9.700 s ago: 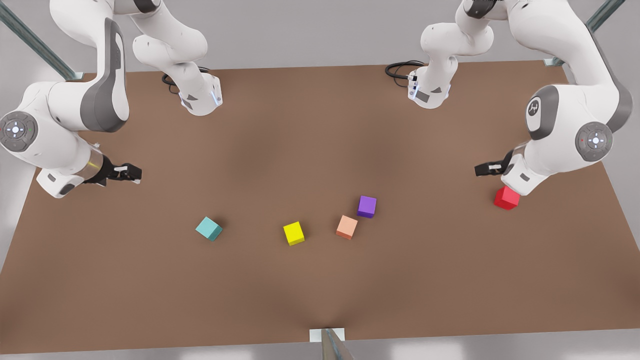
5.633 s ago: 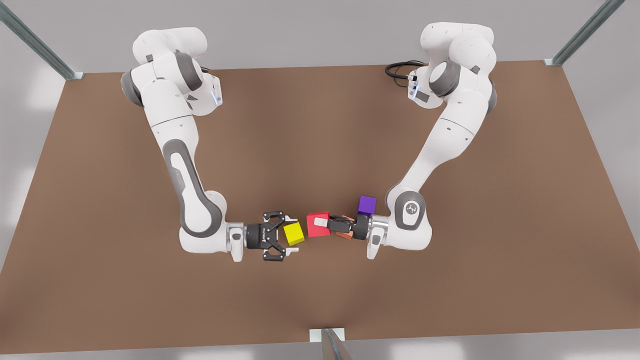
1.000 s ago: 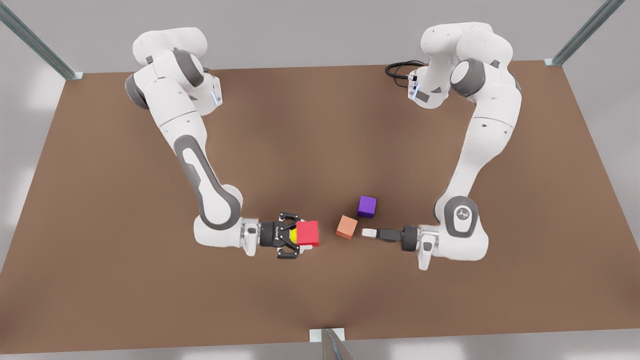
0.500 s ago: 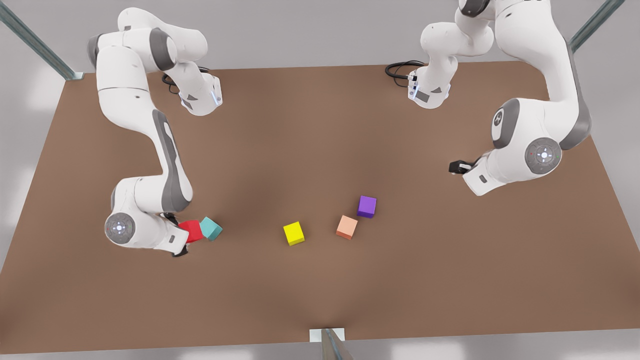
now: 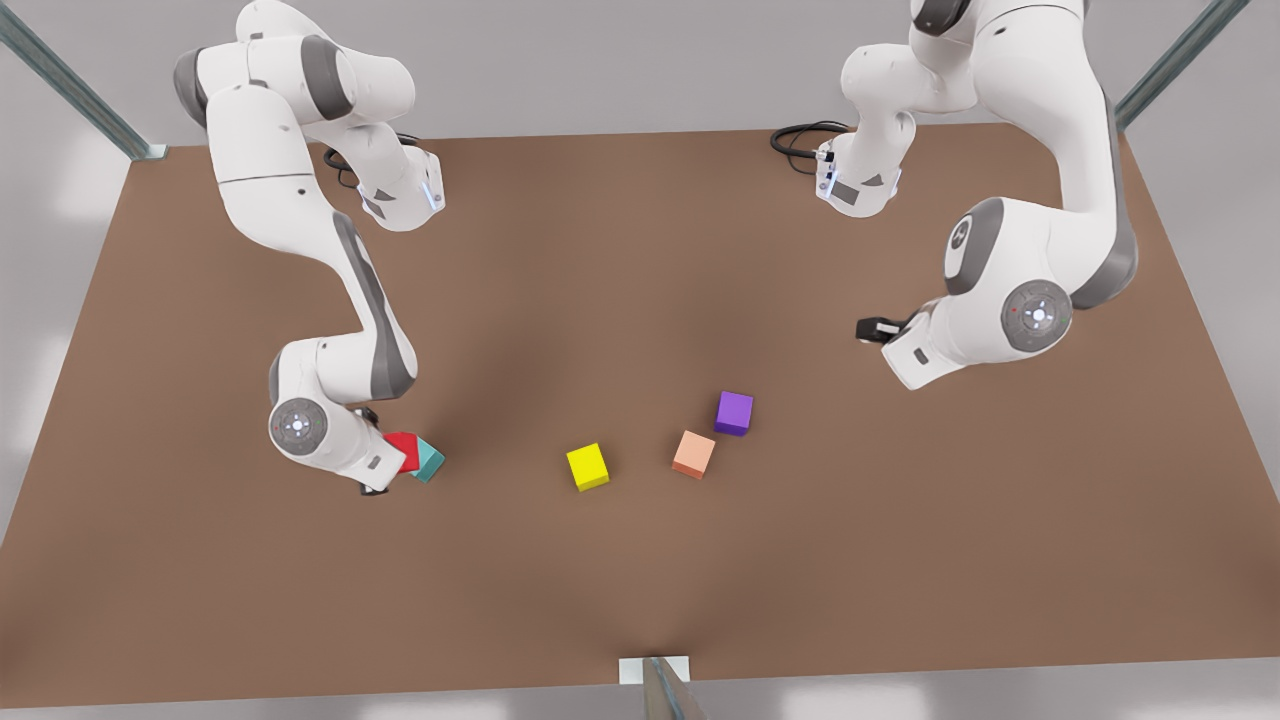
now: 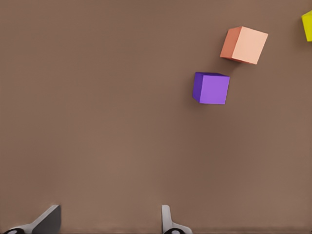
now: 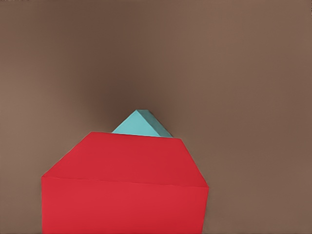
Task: Pick up red wooden cube and pass to hand red wooden cube and place in blue wooden cube
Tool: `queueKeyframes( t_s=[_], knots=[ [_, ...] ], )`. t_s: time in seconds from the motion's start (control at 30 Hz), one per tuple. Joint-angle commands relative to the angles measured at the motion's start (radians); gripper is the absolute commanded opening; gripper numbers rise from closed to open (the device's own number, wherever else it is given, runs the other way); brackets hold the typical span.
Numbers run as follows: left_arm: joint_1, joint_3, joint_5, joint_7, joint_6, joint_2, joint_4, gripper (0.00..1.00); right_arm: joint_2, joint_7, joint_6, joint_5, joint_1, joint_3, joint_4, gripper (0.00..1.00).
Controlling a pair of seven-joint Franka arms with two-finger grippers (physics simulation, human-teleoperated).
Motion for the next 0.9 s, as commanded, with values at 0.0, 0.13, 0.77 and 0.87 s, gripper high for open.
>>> queueKeyframes(
  t_s=[0.0,0.13,0.77,0.87],
  knots=[
    [0.001,-0.002,-0.001,-0.091,-0.023,0.001,0.0,1.0,-0.006,0.225,0.082,0.015,-0.002,0.0,-0.026,0.59],
    [0.003,-0.002,-0.001,-0.091,-0.022,0.001,0.0,1.0,-0.018,0.225,0.133,0.038,0.004,0.0,-0.084,0.59],
    [0.009,0.0,-0.001,-0.091,-0.008,0.007,0.0,1.0,-0.012,0.225,0.199,0.038,0.004,0.003,-0.126,1.0],
    [0.009,0.0,0.001,-0.091,-0.007,0.007,0.0,1.0,-0.011,0.225,0.208,0.038,0.004,0.002,-0.137,1.0]
  ],
)
